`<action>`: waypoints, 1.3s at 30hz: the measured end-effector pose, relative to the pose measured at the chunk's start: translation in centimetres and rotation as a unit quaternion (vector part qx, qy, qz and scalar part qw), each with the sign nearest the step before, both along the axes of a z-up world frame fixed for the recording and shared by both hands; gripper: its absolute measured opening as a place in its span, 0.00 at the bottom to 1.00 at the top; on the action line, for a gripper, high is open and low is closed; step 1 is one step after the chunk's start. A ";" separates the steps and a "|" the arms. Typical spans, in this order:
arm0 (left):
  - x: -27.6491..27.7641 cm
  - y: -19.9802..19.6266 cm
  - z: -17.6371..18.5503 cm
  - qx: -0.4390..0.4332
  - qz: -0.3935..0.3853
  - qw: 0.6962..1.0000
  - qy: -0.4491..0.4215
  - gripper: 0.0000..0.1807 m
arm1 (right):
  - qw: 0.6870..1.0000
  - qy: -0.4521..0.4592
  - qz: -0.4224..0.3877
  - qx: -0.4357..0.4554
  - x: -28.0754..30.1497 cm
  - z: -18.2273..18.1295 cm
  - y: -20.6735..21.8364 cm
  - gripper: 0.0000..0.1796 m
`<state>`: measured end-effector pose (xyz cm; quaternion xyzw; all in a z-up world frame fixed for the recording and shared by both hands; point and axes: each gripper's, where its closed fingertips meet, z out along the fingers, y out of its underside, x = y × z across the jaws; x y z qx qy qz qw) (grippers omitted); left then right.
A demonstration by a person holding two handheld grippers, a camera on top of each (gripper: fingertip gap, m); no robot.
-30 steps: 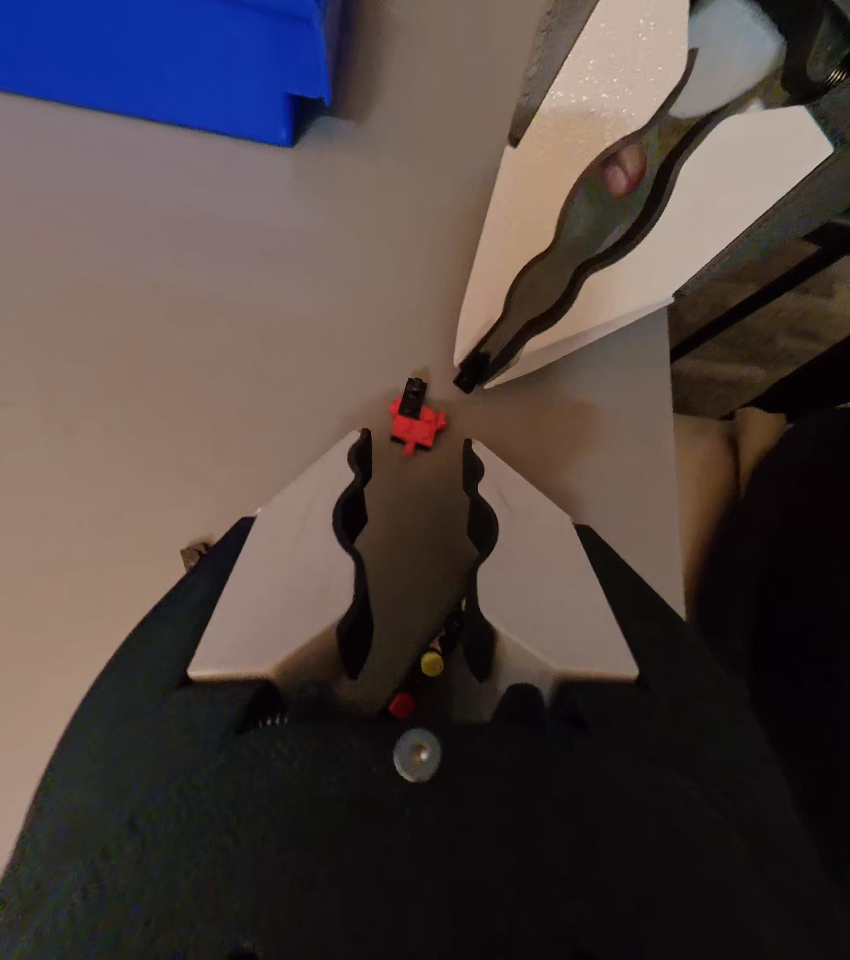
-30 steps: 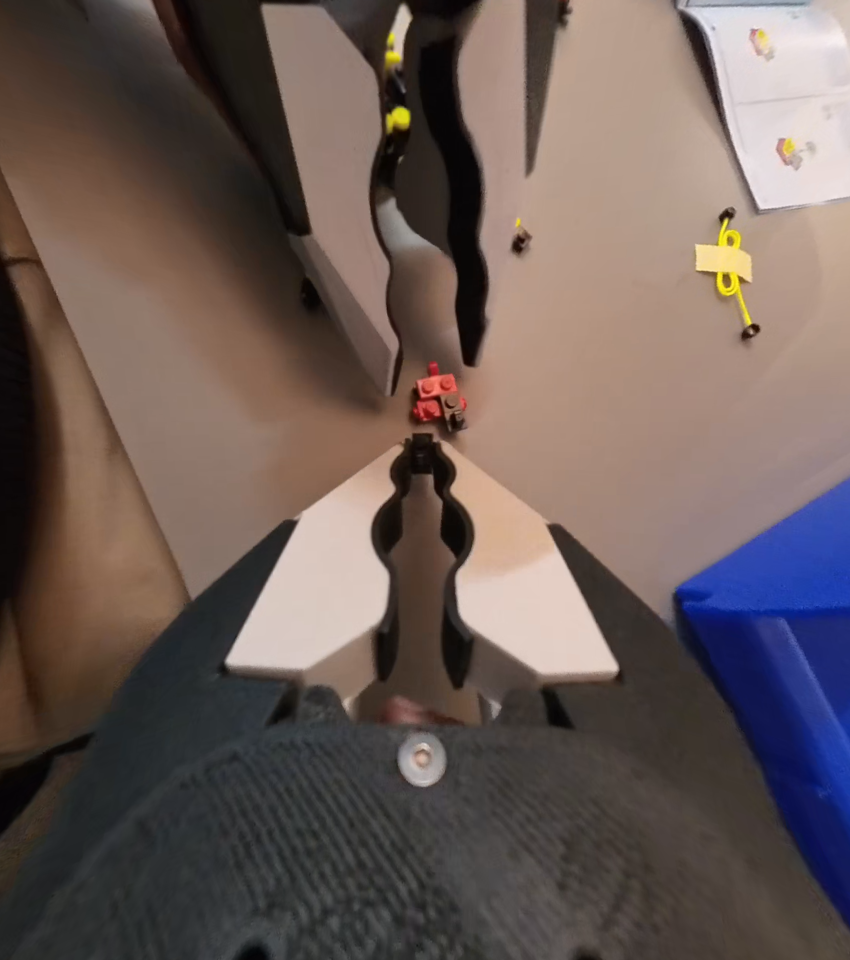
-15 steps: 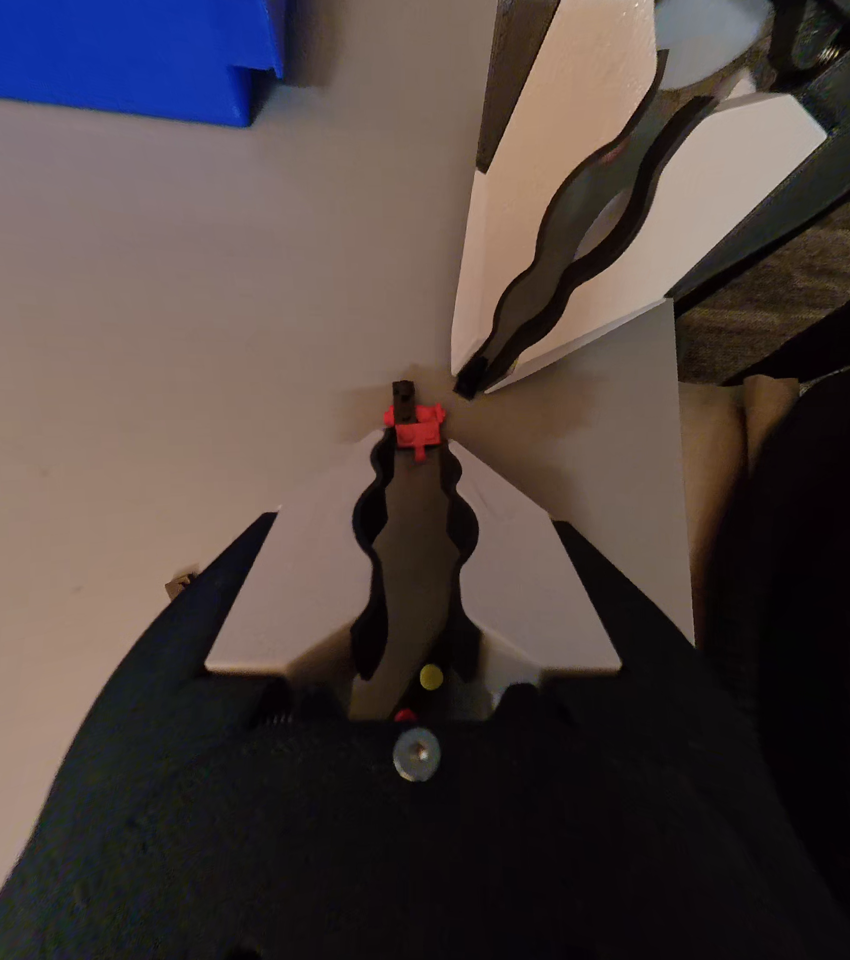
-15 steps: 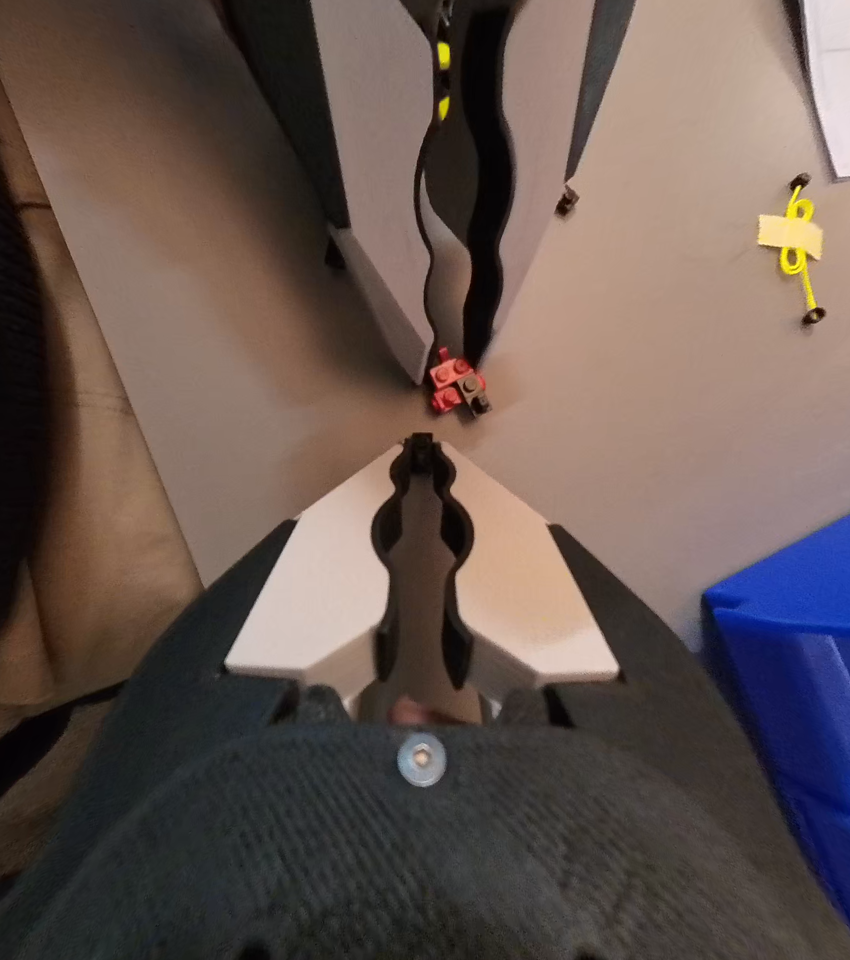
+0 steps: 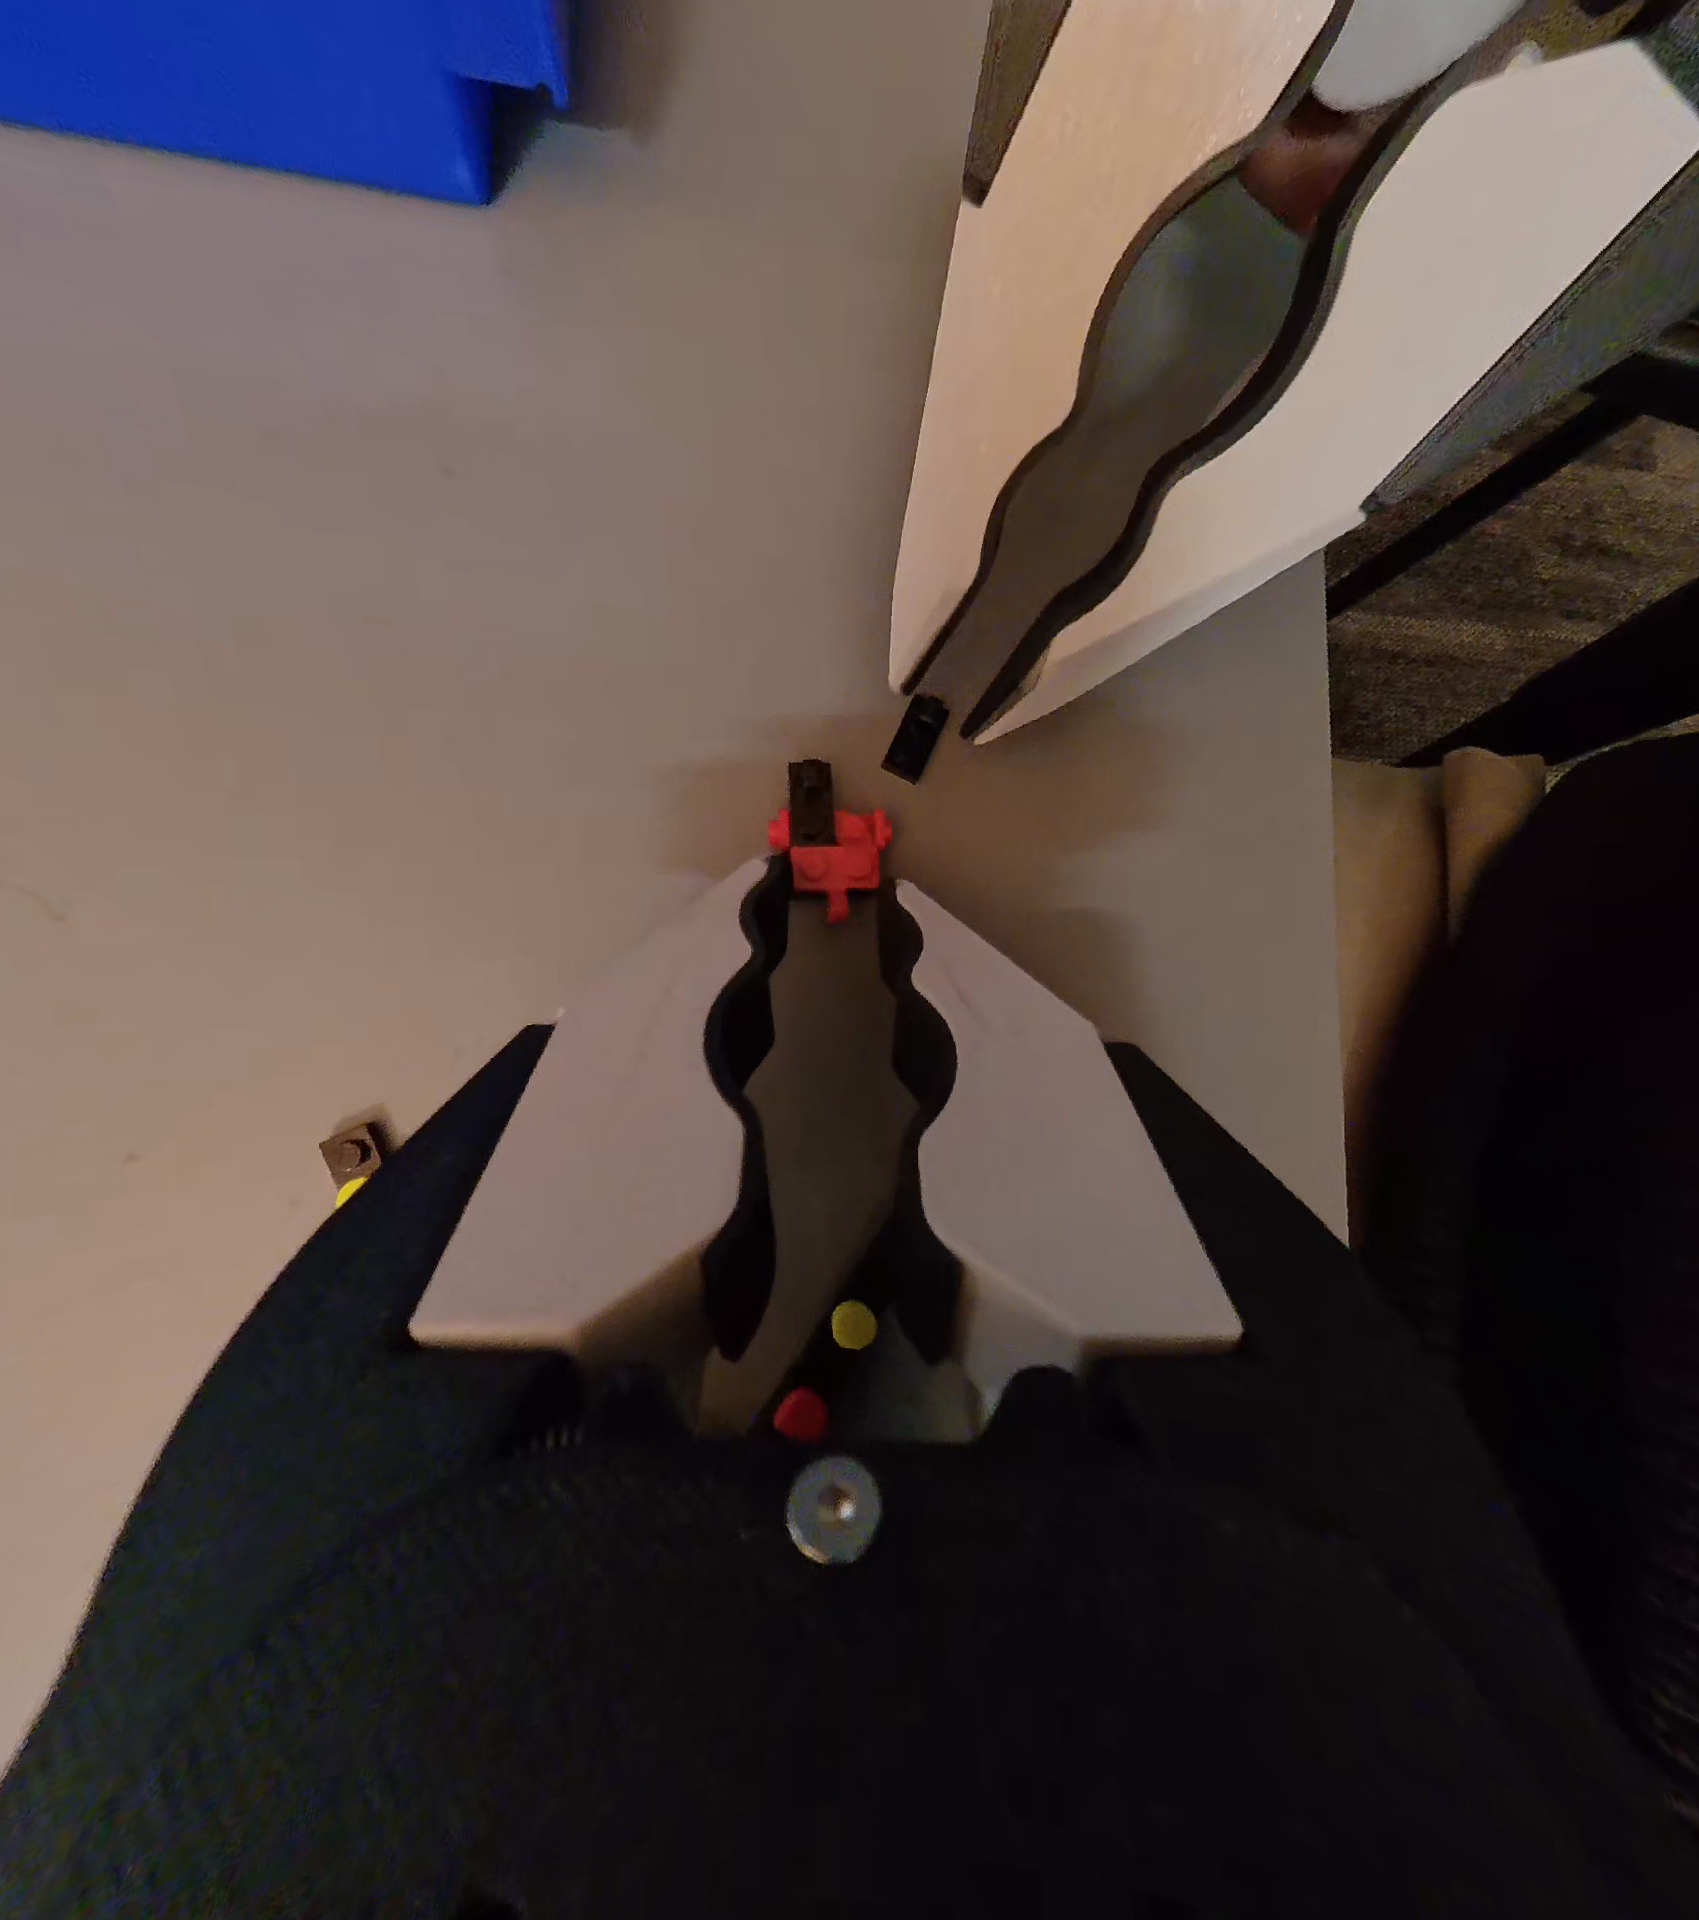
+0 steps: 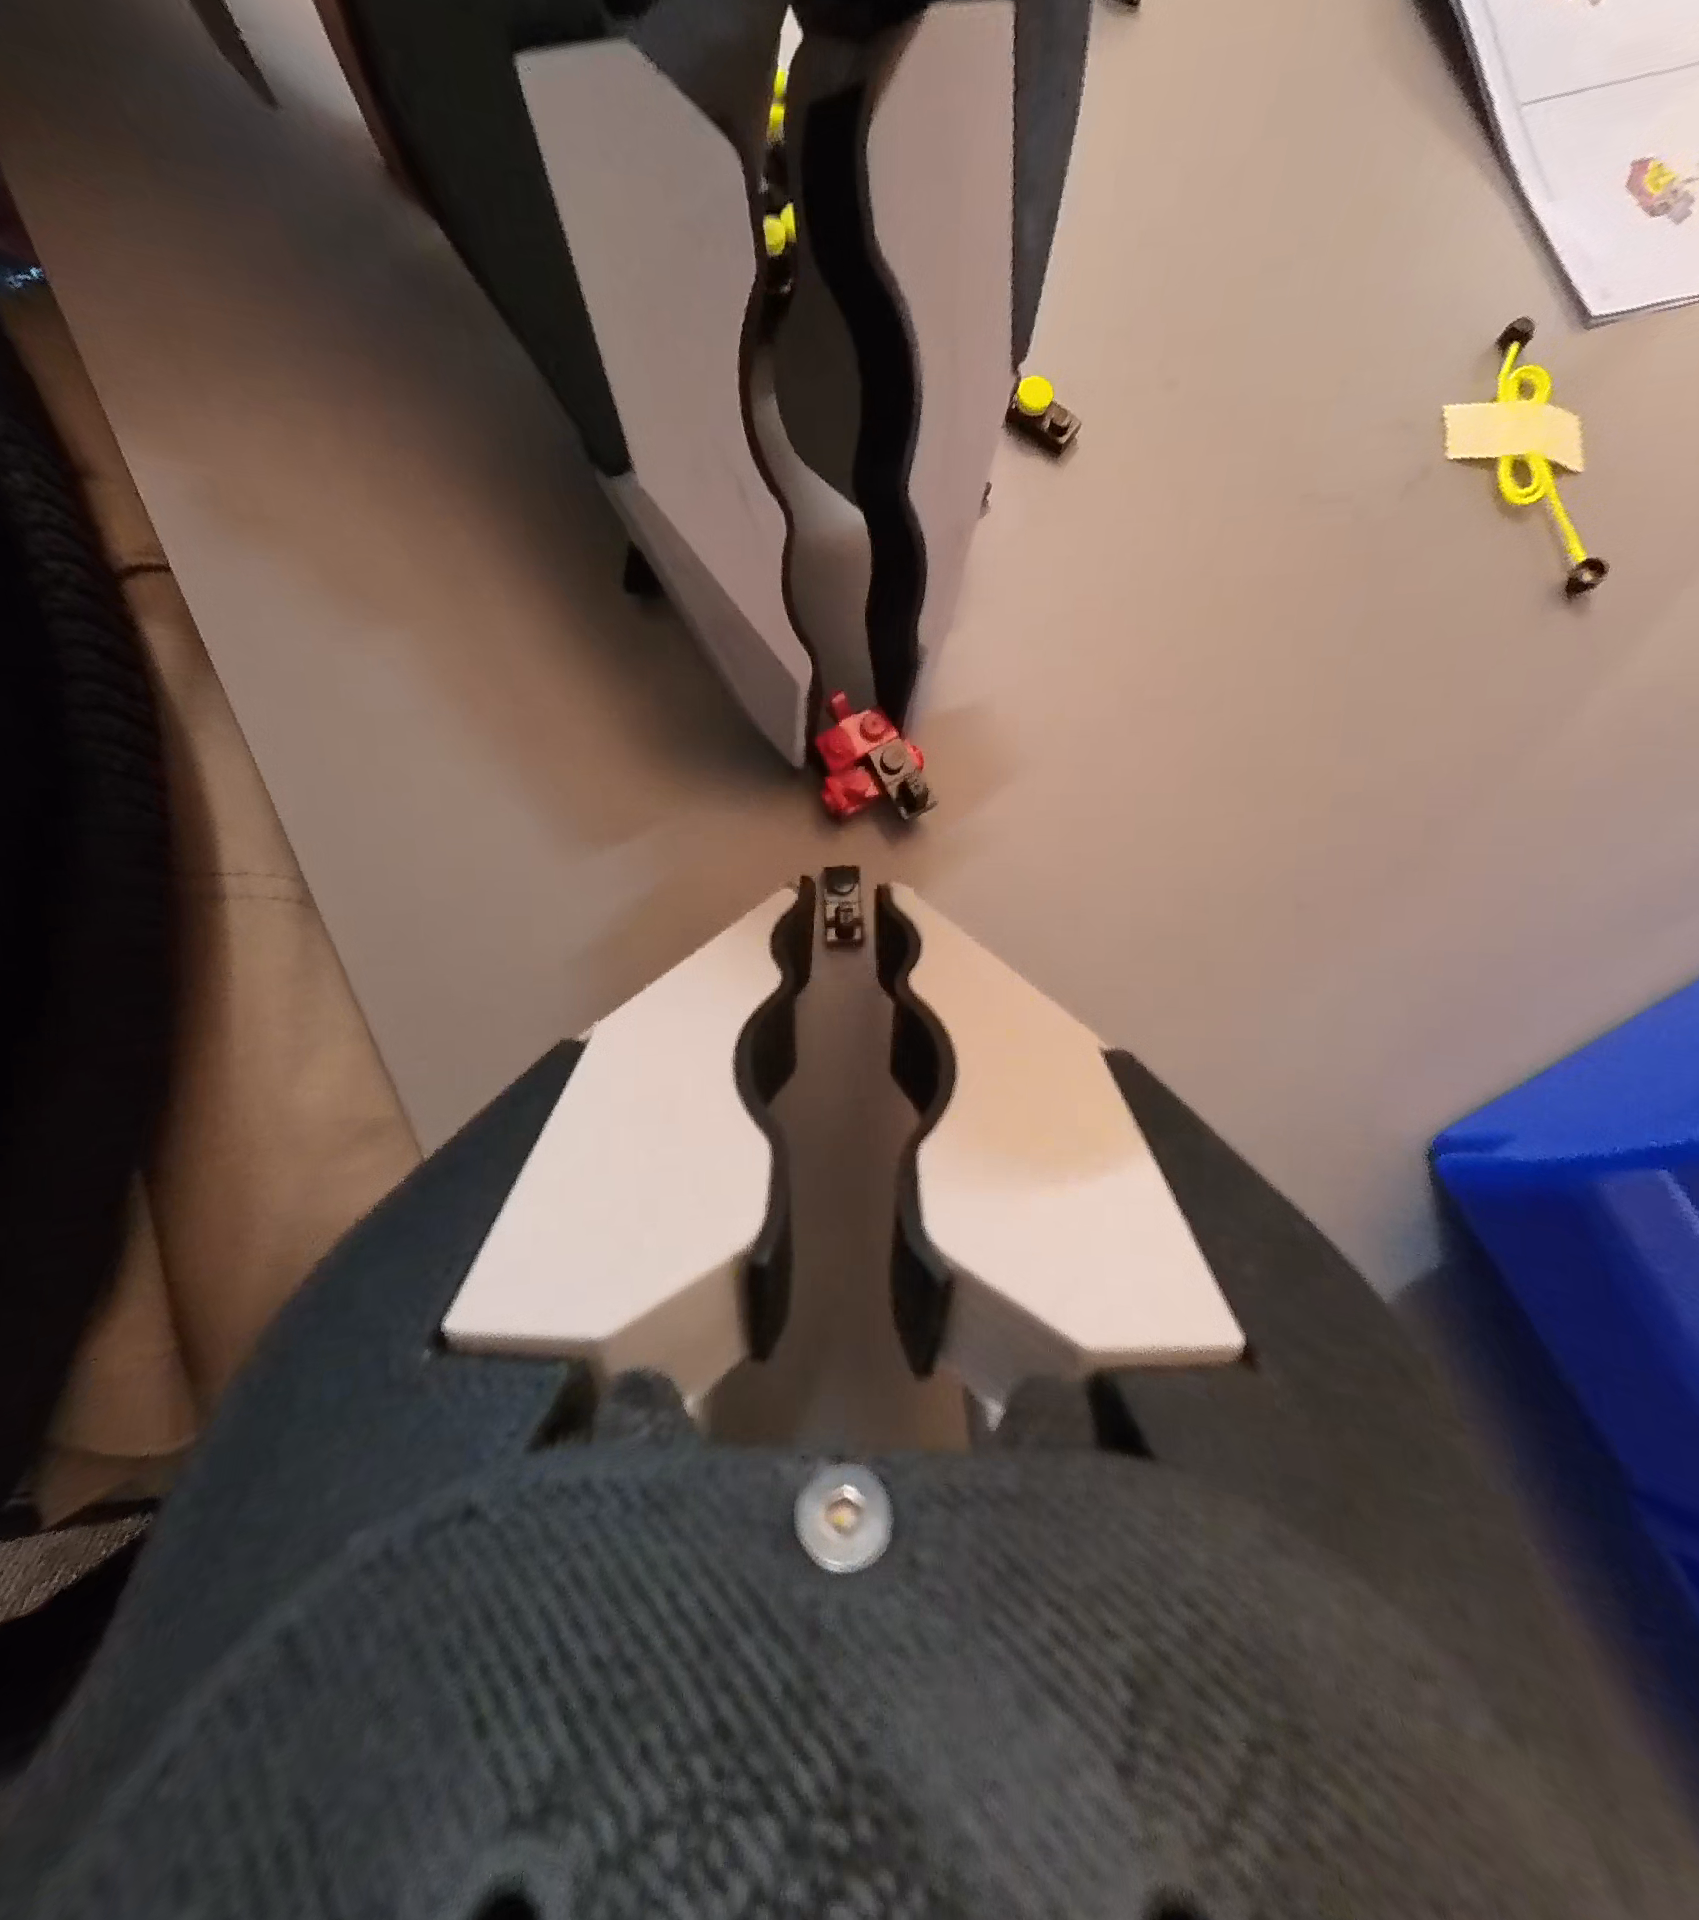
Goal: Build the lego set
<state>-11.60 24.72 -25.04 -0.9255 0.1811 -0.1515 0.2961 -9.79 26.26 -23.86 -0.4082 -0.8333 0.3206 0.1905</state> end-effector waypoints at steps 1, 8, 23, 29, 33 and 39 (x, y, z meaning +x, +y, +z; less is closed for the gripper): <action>0.0 0.0 0.0 0.000 0.000 1.000 -0.001 0.08 | 1.000 -0.004 0.000 0.003 0.0 -0.2 0.0 0.05; 0.3 -0.3 -0.1 0.001 -0.021 1.000 0.003 0.08 | 1.000 -0.012 -0.004 0.001 0.1 -0.5 0.2 0.01; 2.0 -1.4 -0.1 0.009 -0.097 0.995 0.017 0.08 | 0.998 -0.002 0.057 0.004 0.8 0.4 -1.9 0.01; 1.9 -1.4 -0.1 -0.004 -0.077 0.997 0.005 0.10 | 0.998 -0.003 0.066 0.020 0.8 0.2 -2.2 0.01; 1.7 -1.4 0.1 -0.021 -0.059 0.998 -0.017 0.14 | 0.997 -0.002 0.069 0.029 0.7 0.1 -2.3 0.01; 1.6 -1.0 0.6 -0.052 -0.004 0.994 -0.095 0.14 | 0.997 -0.003 0.073 0.034 0.7 0.1 -2.4 0.01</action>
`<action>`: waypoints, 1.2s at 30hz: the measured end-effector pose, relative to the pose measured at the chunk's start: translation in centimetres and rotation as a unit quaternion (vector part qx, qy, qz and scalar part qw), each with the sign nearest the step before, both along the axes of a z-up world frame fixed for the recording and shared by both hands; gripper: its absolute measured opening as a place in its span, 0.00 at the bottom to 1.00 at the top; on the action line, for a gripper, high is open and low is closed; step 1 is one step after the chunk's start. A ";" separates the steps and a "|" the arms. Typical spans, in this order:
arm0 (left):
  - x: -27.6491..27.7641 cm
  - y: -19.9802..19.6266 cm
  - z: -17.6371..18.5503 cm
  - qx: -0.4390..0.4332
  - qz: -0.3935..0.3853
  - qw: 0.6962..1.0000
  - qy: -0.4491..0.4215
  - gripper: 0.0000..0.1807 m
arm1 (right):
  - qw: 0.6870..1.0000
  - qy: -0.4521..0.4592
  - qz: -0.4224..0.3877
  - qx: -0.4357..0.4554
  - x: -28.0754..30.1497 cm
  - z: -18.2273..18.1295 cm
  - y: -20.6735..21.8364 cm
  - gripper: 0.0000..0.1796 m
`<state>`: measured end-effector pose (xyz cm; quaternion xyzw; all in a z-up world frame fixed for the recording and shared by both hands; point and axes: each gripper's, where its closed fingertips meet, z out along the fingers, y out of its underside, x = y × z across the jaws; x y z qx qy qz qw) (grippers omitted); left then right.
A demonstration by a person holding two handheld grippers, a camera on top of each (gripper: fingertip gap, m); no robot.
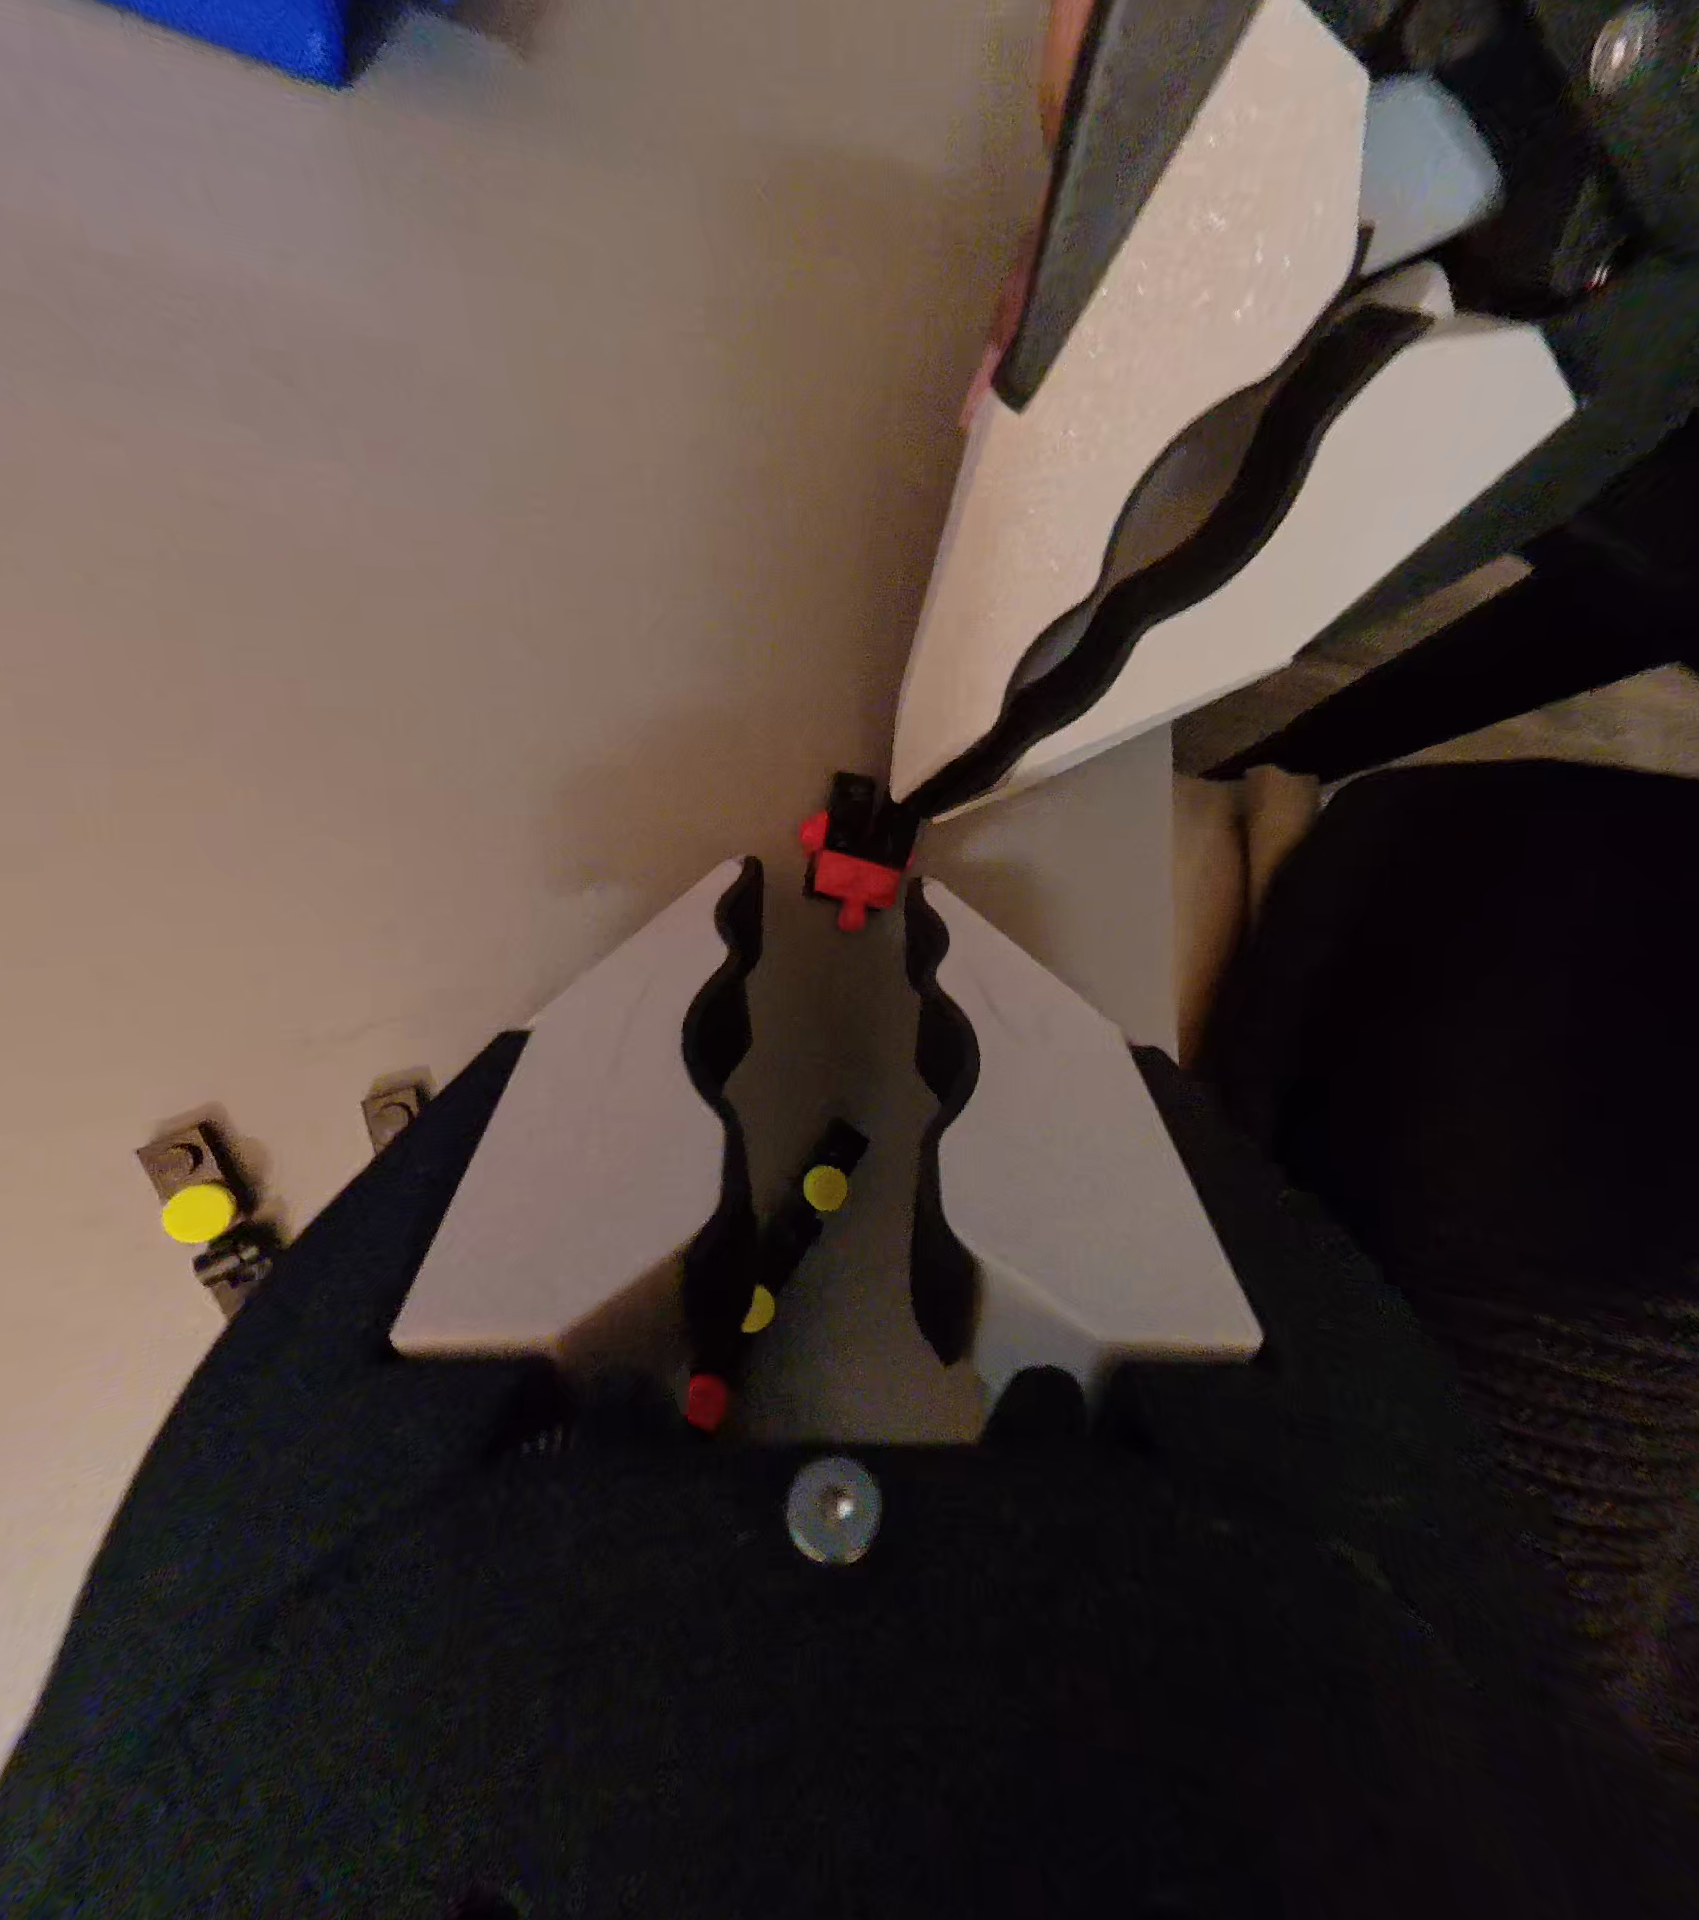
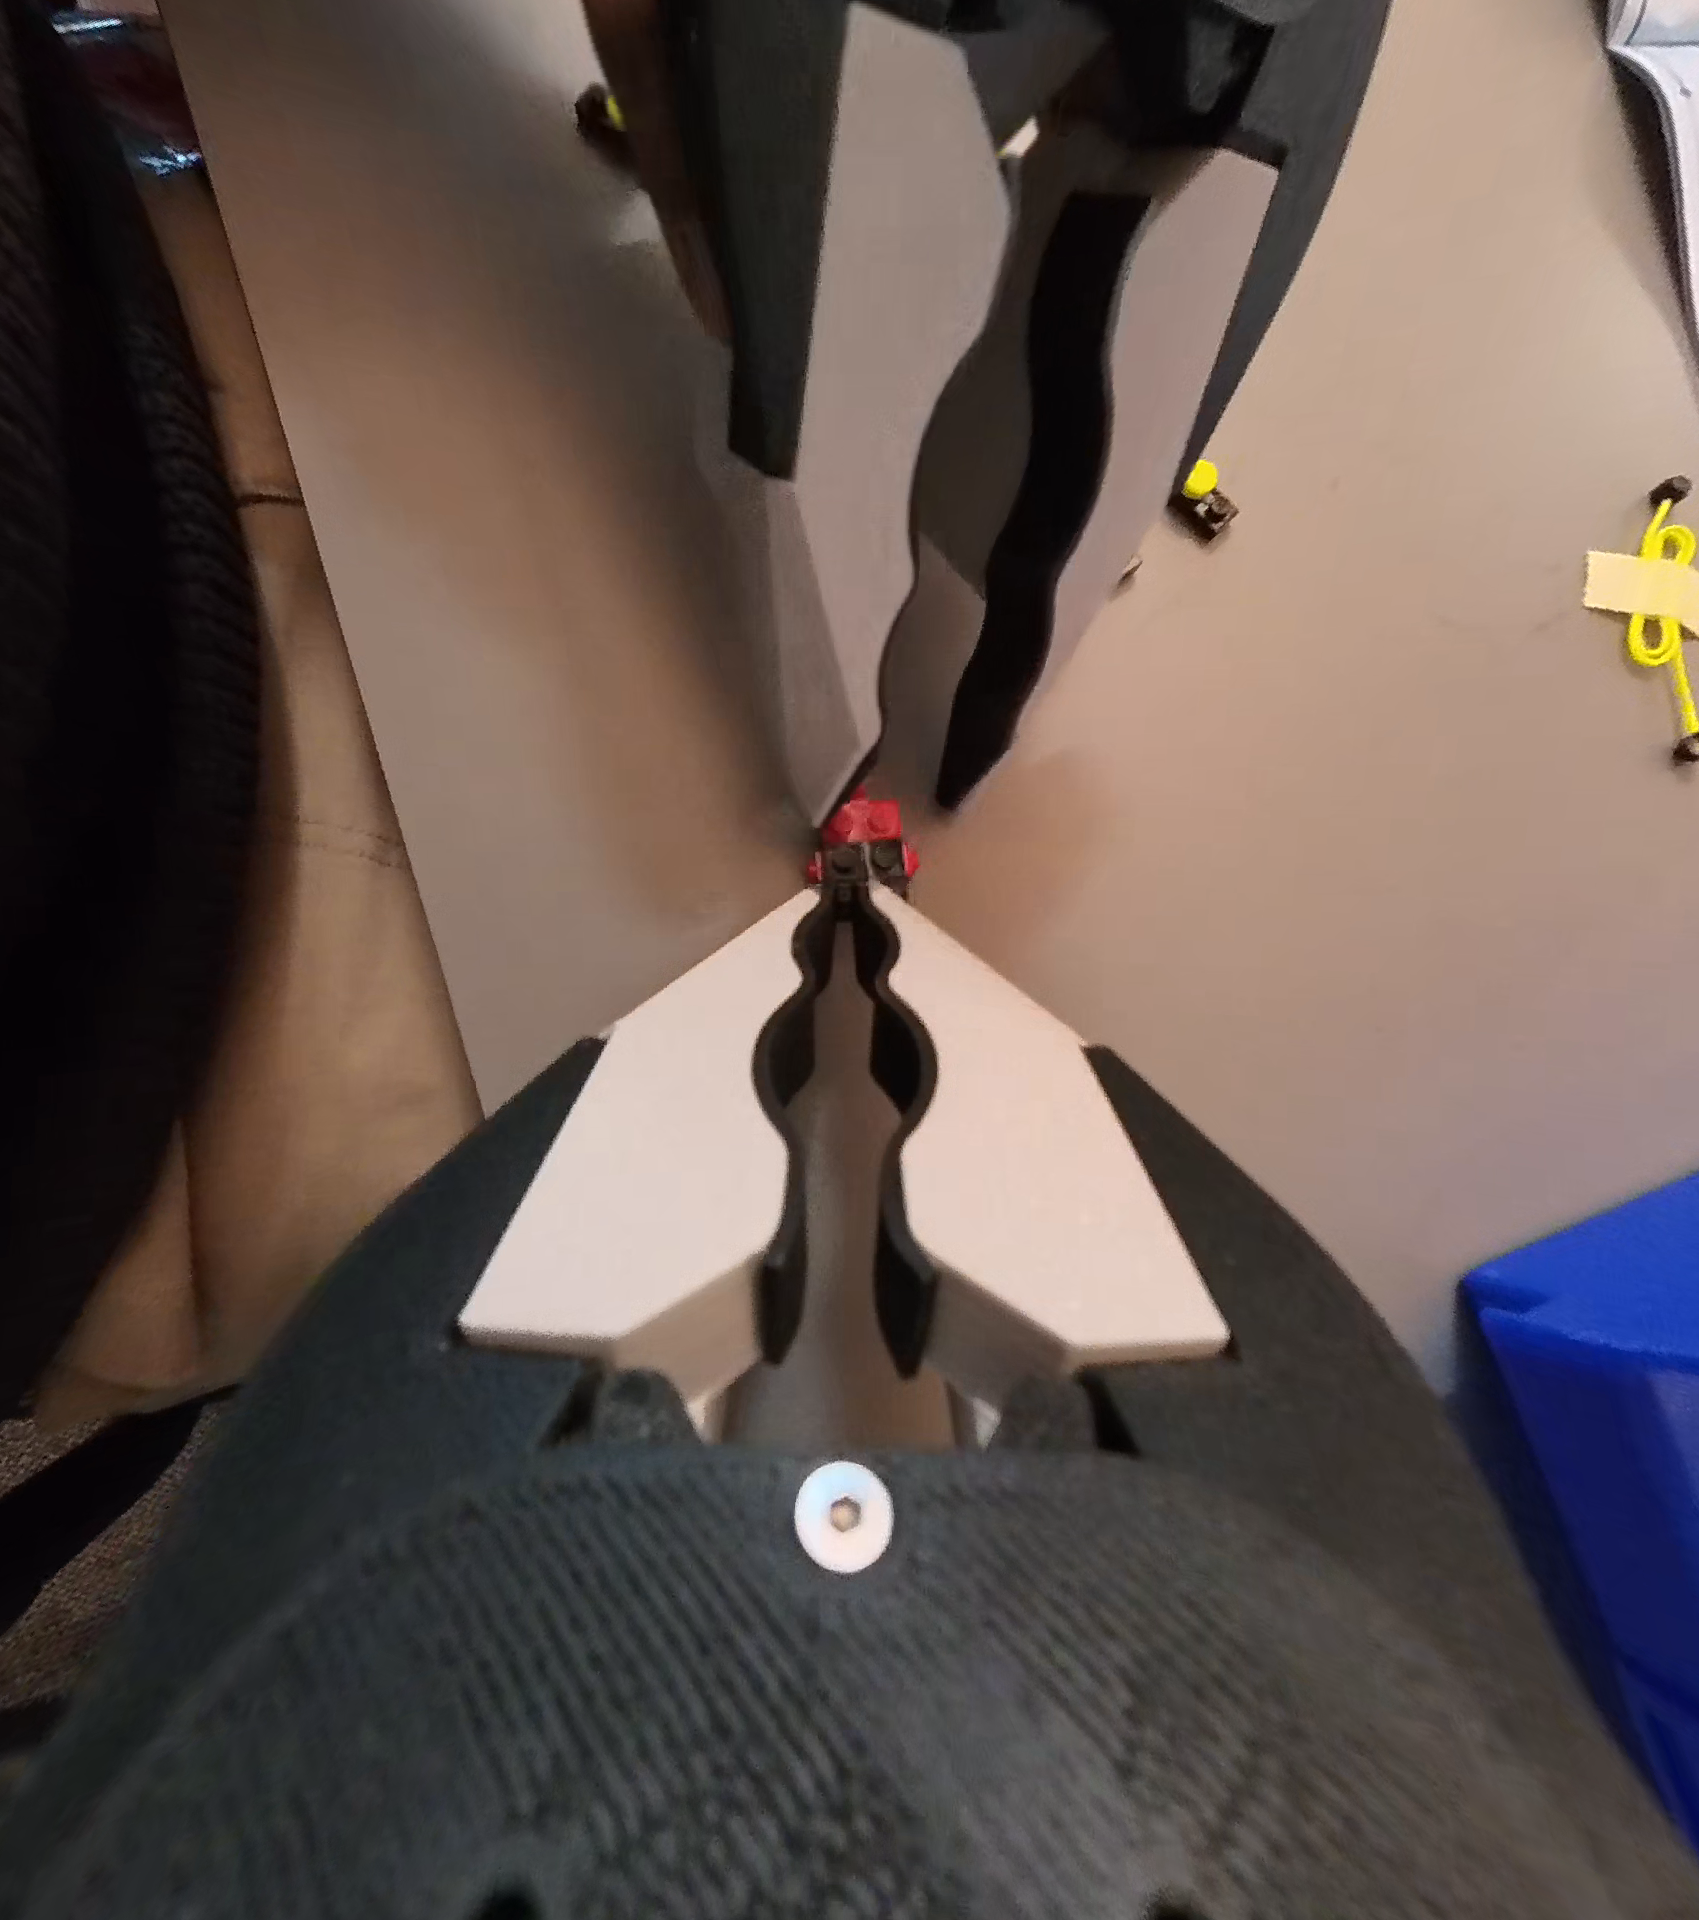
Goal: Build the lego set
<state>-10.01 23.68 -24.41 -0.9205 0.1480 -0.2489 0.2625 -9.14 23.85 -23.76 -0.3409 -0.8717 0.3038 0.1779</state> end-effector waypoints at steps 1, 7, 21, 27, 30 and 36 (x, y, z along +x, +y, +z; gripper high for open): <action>-0.1 0.1 0.1 -0.006 0.010 1.000 -0.009 0.13 | 1.000 -0.001 0.000 0.000 0.0 0.0 0.0 0.01; -0.9 -0.3 0.5 -0.044 0.056 0.997 -0.027 0.01 | 1.000 -0.006 0.000 0.006 -0.2 -0.1 -0.2 0.01; -0.4 -0.7 -0.4 -0.066 0.058 0.996 -0.015 0.07 | 1.000 -0.009 -0.017 0.021 -0.8 0.1 0.0 0.01; -0.4 -0.6 -0.3 -0.067 0.057 0.996 -0.022 0.07 | 0.999 -0.015 -0.018 0.024 -0.9 -0.1 -0.1 0.01; -0.4 -0.6 -0.4 -0.067 0.056 0.996 -0.022 0.07 | 0.999 -0.021 -0.019 0.021 -0.8 -0.2 0.0 0.01; -0.4 -0.6 -0.3 -0.067 0.054 0.996 -0.022 0.07 | 0.999 -0.029 -0.024 0.018 -0.8 -0.3 0.0 0.01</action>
